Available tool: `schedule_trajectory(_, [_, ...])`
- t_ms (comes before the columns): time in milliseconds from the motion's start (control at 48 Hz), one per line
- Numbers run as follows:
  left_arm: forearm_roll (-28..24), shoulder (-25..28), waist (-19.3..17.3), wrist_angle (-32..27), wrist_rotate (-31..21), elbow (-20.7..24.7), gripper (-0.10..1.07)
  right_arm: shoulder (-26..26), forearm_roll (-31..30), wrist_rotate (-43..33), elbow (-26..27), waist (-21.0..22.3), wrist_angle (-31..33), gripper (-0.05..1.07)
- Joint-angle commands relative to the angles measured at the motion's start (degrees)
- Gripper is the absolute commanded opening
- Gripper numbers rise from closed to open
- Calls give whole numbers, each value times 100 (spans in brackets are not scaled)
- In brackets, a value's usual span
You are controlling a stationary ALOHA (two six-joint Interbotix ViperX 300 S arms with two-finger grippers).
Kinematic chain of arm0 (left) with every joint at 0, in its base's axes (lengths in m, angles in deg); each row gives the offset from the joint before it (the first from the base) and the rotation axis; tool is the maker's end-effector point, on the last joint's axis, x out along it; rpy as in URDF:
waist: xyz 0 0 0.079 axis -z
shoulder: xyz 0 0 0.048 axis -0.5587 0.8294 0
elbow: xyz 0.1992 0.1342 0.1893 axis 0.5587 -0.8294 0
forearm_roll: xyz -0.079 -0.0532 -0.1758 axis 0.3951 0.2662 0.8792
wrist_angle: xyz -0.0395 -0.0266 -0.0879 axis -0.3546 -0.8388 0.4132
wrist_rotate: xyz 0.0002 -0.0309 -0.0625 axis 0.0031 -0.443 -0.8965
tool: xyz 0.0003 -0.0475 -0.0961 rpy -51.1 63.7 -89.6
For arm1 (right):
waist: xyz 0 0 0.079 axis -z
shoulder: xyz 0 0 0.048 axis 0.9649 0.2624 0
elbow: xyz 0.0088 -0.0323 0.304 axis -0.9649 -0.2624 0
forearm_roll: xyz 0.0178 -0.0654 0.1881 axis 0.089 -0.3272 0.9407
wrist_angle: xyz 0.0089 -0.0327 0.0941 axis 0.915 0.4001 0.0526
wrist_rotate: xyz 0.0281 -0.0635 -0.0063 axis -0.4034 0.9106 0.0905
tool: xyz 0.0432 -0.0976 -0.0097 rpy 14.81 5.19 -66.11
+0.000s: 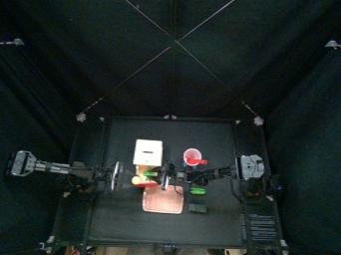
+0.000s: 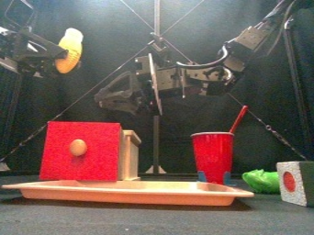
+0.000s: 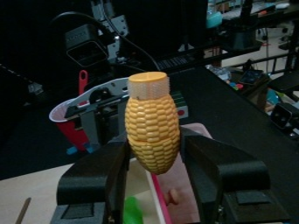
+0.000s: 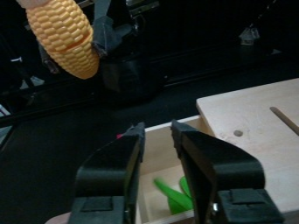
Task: Drop corn husk
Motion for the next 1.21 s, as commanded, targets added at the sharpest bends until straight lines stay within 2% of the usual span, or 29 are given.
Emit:
schedule_trajectory(0, [18, 9, -9, 62, 0, 62, 61, -141, -9, 9, 105, 26, -26, 80])
schedule_trajectory(1188, [53, 9, -9, 62, -18, 53, 61, -325, -35, 18, 123, -35, -26, 80])
